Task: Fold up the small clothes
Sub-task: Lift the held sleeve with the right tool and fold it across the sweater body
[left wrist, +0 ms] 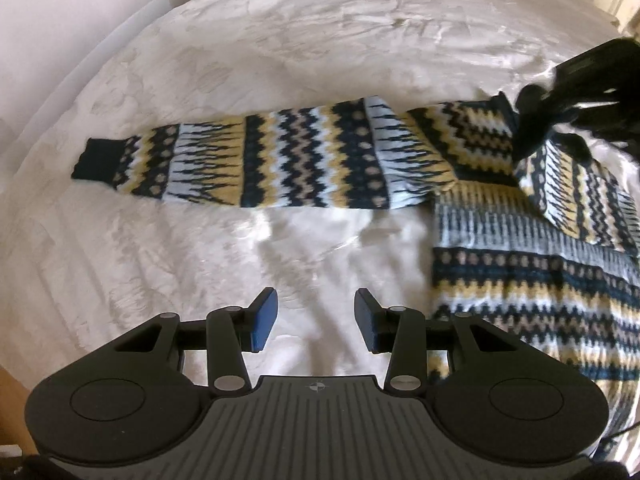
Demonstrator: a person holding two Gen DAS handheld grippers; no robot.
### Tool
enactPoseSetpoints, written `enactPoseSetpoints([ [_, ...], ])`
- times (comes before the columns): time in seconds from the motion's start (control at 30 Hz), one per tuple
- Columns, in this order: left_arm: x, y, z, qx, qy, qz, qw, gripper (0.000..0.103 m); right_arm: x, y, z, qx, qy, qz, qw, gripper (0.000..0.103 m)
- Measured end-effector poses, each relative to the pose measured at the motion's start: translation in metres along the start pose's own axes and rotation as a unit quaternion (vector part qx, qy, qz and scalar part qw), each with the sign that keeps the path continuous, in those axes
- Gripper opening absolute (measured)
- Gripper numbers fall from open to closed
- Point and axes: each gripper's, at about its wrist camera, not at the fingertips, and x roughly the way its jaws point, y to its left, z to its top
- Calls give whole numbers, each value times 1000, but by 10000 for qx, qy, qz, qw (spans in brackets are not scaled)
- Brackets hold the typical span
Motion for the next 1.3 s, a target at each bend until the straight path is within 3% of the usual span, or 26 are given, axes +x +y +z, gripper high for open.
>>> enactPoseSetpoints([
  [0.2, 4, 13, 1, -59, 46, 36, 10000, 42, 40, 27, -20, -28, 306, -6, 9995, 22],
  [0.37, 8, 6, 7, 27, 42, 41, 10000, 42, 44, 28, -27, 97, 316, 404, 9986, 32],
  [0.43, 10, -1, 11, 90, 10, 29, 10000, 42, 34, 23, -27, 171, 229, 585, 9979, 48],
  [0.5, 13, -10, 16, 152, -27, 7, 9999, 42, 20, 14, -25, 219, 73, 662, 9975, 54],
  [0.67, 22, -42, 36, 306, -167, -37, 9994, 42, -27, -39, -26, 492, -313, 408, 9975, 54],
  [0.8, 31, -74, 55, 370, -347, -181, 9985, 42, -64, -103, -35, 768, -497, -352, 9952, 54],
  [0.97, 55, -127, 72, 634, -500, -396, 9959, 42, -98, -191, -52, 1475, -547, -1081, 9816, 54],
  [1.07, 76, -154, 77, 781, -561, -469, 9943, 42, -113, -233, -57, 1844, -596, -1312, 9722, 54],
  [1.2, 107, -172, 76, 843, -323, -310, 9954, 42, -118, -271, -55, 2104, -640, -1364, 9659, 54],
  [1.3, 138, -176, 70, 856, 247, -135, 9959, 42, -110, -286, -47, 2099, -534, -1303, 9675, 54],
])
